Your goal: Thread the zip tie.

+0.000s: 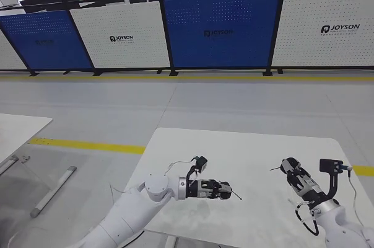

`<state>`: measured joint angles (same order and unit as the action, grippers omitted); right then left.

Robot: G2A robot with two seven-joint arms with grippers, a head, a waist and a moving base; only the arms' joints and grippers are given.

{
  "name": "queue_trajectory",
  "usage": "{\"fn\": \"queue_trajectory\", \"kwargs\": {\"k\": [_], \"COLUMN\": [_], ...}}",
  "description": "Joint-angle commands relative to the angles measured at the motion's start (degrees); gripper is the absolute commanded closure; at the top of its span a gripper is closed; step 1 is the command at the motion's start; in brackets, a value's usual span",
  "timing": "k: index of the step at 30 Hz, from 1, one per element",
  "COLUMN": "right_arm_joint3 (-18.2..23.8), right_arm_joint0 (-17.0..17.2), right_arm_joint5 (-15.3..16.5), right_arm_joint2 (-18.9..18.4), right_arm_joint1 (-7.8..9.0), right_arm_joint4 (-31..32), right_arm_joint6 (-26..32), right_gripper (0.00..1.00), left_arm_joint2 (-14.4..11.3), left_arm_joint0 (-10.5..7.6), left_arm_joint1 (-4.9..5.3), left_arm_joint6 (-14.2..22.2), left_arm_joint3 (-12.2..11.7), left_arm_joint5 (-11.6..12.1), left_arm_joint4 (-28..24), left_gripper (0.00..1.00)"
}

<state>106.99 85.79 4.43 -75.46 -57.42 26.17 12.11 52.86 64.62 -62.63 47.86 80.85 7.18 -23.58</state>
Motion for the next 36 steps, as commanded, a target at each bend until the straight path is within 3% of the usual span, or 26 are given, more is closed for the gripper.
{"fn": "queue_trajectory", "kwargs": {"k": [1,13,16,19,36], "right_arm_joint3": [0.0,0.0,0.0,0.0,0.5], "right_arm_joint0": [0.0,0.0,0.0,0.0,0.7], "right_arm_joint5": [0.0,0.0,0.0,0.0,-0.5], "right_arm_joint2": [0.0,0.0,0.0,0.0,0.7], "right_arm_joint1": [0.0,0.0,0.0,0.0,-0.39], "right_arm_joint4": [0.0,0.0,0.0,0.0,0.9], "right_arm_joint6": [0.0,0.0,0.0,0.0,-1.9], "right_gripper": [1.0,1.0,1.0,1.0,1.0], "left_arm_joint2": [-0.3,-0.1,0.4,-0.1,-0.2], "left_arm_joint0": [-0.18,-0.23,0.26,1.4,1.51], "left_arm_joint1": [-0.1,-0.08,-0.04,-0.07,-0.07], "left_arm_joint6": [-2.3,-2.9,-10.2,-13.3,-13.4], "left_arm_joint3": [-0.1,-0.4,1.0,2.3,2.3], "left_arm_joint5": [0.2,-0.2,1.4,1.5,1.4], "left_arm_joint4": [1.6,1.4,6.4,8.9,9.0], "left_gripper": [1.0,1.0,1.0,1.0,1.0]}}
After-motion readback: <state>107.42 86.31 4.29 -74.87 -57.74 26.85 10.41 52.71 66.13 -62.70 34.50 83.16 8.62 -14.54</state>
